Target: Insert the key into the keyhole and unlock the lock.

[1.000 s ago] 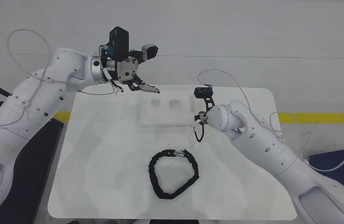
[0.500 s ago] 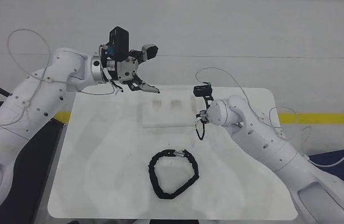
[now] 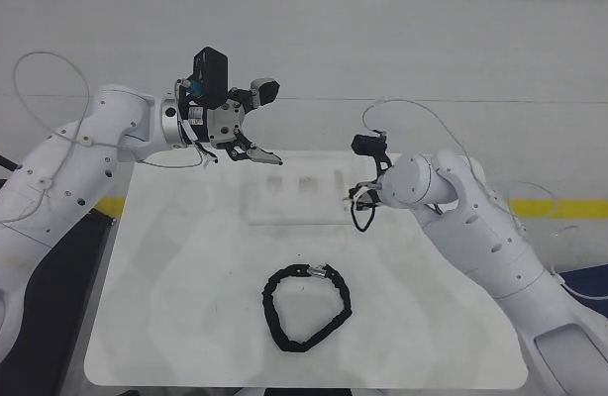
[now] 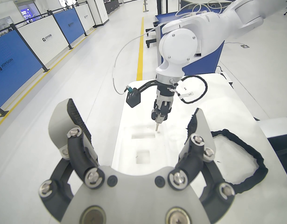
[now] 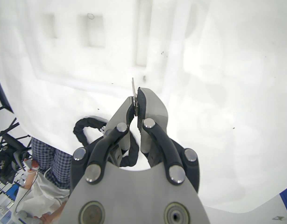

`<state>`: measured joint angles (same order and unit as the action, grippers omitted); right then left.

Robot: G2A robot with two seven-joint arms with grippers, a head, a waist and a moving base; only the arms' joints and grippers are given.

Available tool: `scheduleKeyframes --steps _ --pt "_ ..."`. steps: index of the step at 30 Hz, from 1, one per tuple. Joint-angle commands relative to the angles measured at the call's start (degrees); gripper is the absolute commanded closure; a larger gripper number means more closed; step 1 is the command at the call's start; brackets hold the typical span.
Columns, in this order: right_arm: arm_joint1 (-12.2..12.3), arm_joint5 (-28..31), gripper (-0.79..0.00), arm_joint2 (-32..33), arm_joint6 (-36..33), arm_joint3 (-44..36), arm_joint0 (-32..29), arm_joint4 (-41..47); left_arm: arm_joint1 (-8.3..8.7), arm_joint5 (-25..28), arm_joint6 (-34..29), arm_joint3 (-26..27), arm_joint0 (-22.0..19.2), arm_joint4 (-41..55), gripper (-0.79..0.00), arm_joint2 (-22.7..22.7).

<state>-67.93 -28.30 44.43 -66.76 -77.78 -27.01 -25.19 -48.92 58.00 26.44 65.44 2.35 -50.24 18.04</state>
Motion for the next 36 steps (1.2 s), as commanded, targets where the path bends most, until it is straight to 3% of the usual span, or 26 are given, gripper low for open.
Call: scheduleKeyframes --steps 1,10,19,36 --pt "0.63 0.6 0.0 2.73 -0.45 -1.71 -0.9 1.44 0.0 0.0 0.0 0.0 0.0 0.0 -0.785 0.0" --pt "3.71 4.18 0.0 14.9 -5.53 -9.74 -5.89 8.12 0.0 0.0 0.0 0.0 0.0 0.0 -0.785 0.0" --pt "5.54 9.03 0.0 25.34 -5.86 -15.04 -10.08 17.52 0.0 0.0 0.0 0.0 0.0 0.0 -0.785 0.0" --pt "7.33 12.37 0.0 32.7 -1.36 -18.61 -10.22 21.24 0.0 0.0 0.0 0.0 0.0 0.0 -0.785 0.0"
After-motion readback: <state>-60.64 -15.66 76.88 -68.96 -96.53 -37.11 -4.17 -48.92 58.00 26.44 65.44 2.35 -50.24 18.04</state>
